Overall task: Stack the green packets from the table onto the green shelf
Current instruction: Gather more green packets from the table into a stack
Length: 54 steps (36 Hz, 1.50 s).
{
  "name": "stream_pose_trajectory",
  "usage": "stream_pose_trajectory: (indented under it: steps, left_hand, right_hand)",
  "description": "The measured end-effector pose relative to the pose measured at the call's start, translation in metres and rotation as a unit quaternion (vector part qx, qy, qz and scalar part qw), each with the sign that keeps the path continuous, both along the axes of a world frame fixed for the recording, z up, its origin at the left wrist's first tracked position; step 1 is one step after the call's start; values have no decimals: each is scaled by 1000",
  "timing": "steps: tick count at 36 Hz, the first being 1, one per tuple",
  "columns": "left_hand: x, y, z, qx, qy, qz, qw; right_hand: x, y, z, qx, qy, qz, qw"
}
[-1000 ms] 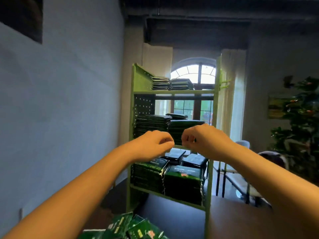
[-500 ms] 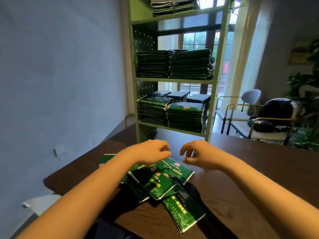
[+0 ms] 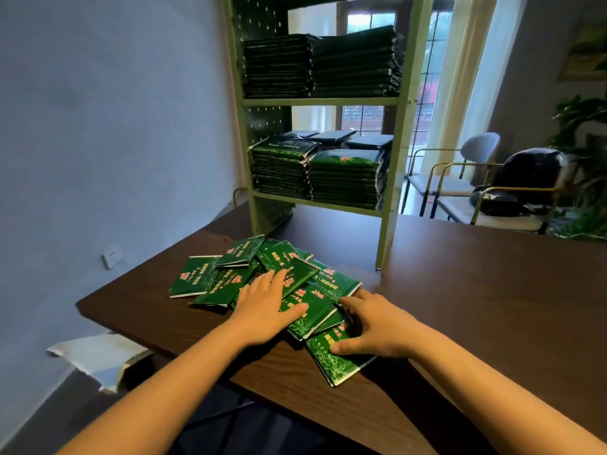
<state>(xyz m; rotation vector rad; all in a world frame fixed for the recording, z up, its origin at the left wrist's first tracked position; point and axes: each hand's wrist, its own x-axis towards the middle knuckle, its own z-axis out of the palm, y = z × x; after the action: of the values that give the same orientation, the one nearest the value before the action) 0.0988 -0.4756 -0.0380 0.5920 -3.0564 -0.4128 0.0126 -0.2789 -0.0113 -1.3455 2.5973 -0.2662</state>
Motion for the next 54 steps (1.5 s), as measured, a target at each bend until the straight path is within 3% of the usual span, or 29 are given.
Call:
stream_pose_trajectory:
  steps: [11,17,22,28,32,36,41,46,51,54]
  left_hand:
    - [-3,29,-8,7,47,-15,999]
    - [-6,55,-13,29,82,-32,996]
    - [-14,84,-21,-17,104,-54,993]
    - [-27,104,-29,-1,178,-68,982]
    - [-31,103,-29,1,165,-60,985]
    - [-33,107,-22,-68,123,-87,986]
    - [-50,112,5,-12,58,-47,997]
    - [-65,108,16,-45,45,-38,997]
    - [-73,102,23,66,44,-44,996]
    - [-77,96,23,45,75,-41,995]
  right_hand:
    - [0,16,-1,-54,-112,-13,992]
    - [-11,40,7,-4,-126,-29,992]
    - [-34,66,12,42,-105,-23,993]
    - [-52,103,-2,-125,-262,-56,955]
    - [-62,115,-8,-171,-244,-98,949]
    - [-73,128,-13,-249,-223,-182,925]
    - [-75,128,-14,-390,-187,-247,867]
    - [-68,114,-14,-450,-206,-244,834]
    - [-57,95,-20,-496,-236,-226,804]
    - [-49,88,-21,-534,-267,-200,777]
